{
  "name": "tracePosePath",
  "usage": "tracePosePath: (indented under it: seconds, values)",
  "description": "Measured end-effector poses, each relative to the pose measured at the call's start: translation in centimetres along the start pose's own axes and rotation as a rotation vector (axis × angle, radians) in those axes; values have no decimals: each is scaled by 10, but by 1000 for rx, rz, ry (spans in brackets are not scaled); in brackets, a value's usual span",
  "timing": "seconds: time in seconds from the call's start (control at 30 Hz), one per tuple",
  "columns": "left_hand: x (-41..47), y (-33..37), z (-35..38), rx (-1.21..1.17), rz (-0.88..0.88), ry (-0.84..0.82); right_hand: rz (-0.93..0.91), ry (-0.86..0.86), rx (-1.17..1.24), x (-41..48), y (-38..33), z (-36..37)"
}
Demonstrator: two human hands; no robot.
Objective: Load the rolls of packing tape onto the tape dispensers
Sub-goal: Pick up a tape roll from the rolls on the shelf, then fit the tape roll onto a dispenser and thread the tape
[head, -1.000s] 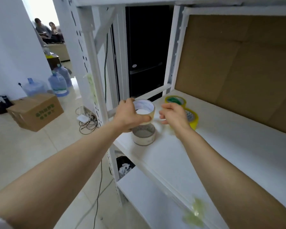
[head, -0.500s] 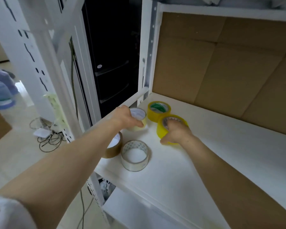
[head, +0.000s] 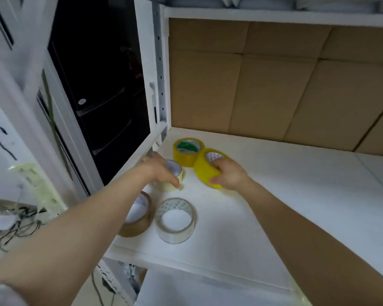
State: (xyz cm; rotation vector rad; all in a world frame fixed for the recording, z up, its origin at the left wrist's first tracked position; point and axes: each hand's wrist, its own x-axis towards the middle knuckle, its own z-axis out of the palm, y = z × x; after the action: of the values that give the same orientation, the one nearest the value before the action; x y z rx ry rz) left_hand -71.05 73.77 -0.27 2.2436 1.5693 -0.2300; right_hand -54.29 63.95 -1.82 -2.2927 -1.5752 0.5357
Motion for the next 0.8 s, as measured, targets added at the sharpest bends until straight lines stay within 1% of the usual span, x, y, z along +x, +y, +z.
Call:
tracePosePath:
  seconds: [0.07, 0.1, 0.13, 0.17, 0.2, 0.27, 0.33, 0.37, 0.43, 0.6, 0.8]
  values:
    - [-4, 6, -9, -82, 63, 18, 67, 126, 419, -14, -3, -5]
    - [-4, 12, -12, -176, 126, 63, 115, 185, 649, -23, -5, -7]
    - [-6, 18, -14, -316, 208, 118, 163, 232, 857, -32, -7, -10]
    - [-12, 26, -16, -470, 254, 139, 196, 264, 1025, -41, -9, -13]
    - [-19, 35, -18, -599, 289, 132, 212, 284, 1147, -50, -9, -15]
    - [-32, 53, -15, -815, 324, 39, 225, 312, 1307, -69, -7, -20]
    - [-50, 71, -8, -956, 336, -115, 269, 340, 1372, -90, 0, -24]
    - [-61, 81, -3, -988, 351, -187, 297, 354, 1377, -101, 4, -26]
    - [-85, 105, 6, -962, 422, -292, 324, 390, 1353, -127, 16, -30]
    - [-137, 174, 41, -854, 581, -418, 318, 564, 1280, -209, 65, -47]
    - [-222, 285, 91, -774, 744, -568, 395, 773, 1231, -326, 152, -81]
